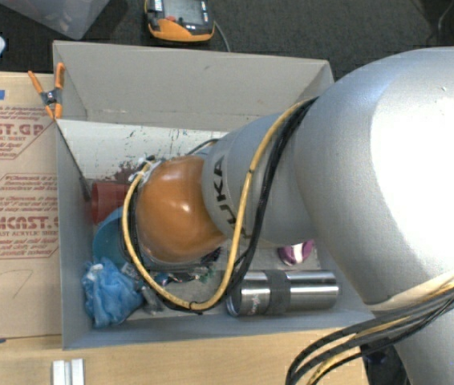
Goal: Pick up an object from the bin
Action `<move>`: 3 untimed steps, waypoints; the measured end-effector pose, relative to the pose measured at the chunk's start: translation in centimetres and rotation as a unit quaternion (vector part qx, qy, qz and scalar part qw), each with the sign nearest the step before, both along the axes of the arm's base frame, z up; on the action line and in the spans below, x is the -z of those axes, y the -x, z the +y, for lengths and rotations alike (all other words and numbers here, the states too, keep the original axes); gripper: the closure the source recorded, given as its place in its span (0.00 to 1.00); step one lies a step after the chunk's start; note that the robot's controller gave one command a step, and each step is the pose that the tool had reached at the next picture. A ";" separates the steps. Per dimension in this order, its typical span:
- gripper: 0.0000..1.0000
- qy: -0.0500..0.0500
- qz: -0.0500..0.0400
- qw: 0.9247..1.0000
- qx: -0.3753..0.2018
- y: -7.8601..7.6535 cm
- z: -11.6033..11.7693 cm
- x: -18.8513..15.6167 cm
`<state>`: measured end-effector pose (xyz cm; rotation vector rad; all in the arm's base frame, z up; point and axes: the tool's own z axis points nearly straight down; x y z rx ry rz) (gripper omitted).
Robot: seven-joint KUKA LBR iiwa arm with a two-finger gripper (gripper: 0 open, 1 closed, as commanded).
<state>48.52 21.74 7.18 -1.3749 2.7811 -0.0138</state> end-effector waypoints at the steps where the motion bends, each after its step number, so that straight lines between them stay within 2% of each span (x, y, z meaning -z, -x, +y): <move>1: 1.00 0.001 0.003 1.000 0.000 0.2 -0.1 -1.6; 3: 1.00 0.001 0.003 1.000 0.000 0.2 0.0 -4.7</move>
Offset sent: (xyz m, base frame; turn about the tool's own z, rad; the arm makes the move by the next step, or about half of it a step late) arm -0.0016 -0.0010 0.0526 0.0005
